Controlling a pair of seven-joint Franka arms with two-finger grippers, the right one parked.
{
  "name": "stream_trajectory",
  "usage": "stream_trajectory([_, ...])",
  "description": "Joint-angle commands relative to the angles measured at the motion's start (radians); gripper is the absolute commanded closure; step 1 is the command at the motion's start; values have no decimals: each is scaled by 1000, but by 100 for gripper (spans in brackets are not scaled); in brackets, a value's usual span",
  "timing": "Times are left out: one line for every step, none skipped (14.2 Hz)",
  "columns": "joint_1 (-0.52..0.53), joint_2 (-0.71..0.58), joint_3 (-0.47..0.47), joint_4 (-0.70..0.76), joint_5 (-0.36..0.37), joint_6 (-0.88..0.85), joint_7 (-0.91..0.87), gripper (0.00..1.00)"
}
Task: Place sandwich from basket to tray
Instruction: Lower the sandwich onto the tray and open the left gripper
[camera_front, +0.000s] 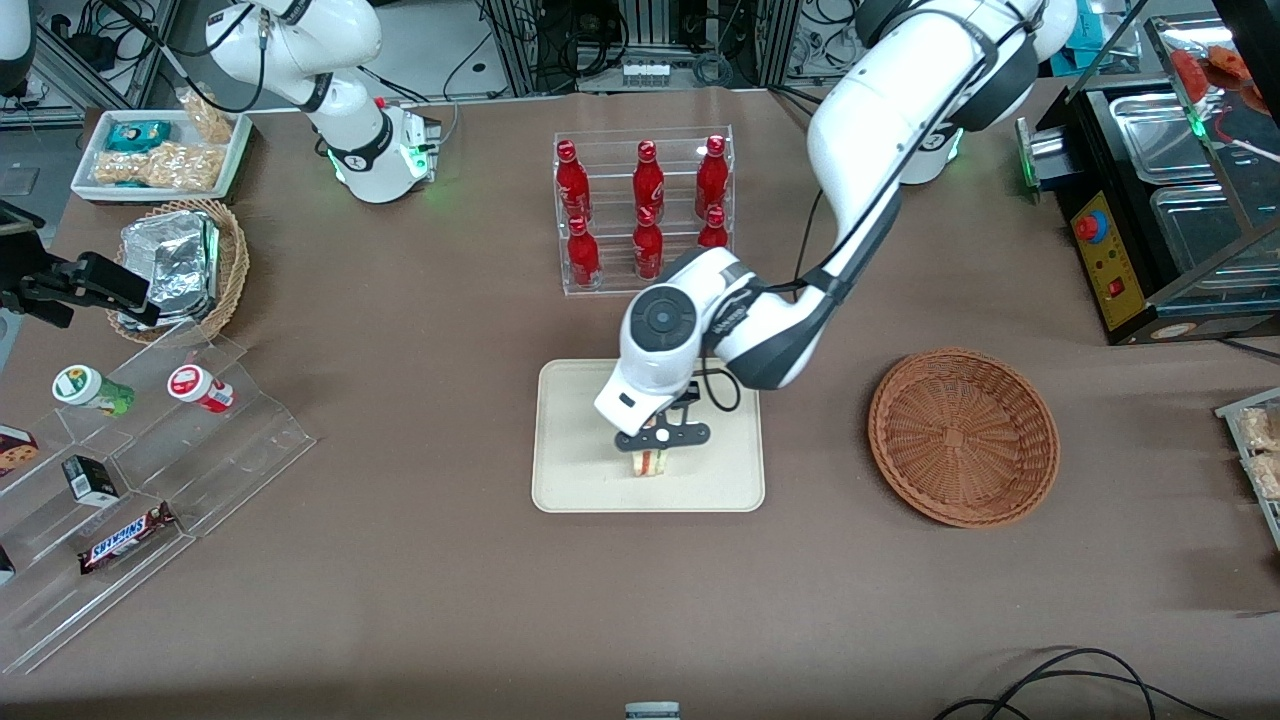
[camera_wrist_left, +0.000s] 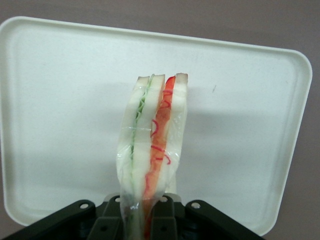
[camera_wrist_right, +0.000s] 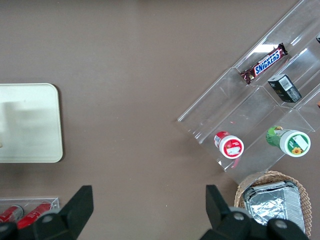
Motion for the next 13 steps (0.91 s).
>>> stream_trajectory([-26,35,10,40,31,1,-7,100])
stream_trajectory([-26,41,9,39,48,1,-7,100])
stream_trajectory([-26,41,9,28,51,1,-4,100])
stream_trajectory([-26,40,9,11,51,1,-1,100])
stream_trajectory([-26,41,9,-1,52,3,-1,98])
stream_trajectory([-28,43,7,-15,58,21,5,95])
stream_trajectory([-28,41,8,-36,60,50,6,93])
stream_trajectory([-28,41,9,-56,61,76,6,86])
stream_trajectory([-26,40,7,-58,61,90,2,62])
stream_trajectory([-25,32,7,-55,58,90,-4,4])
stream_trajectory([-23,20,7,-53,51,86,-14,0])
stream_trajectory([-16,-15,7,-53,51,72,-11,0])
stream_trajectory([-17,-44,7,-53,55,61,-14,0])
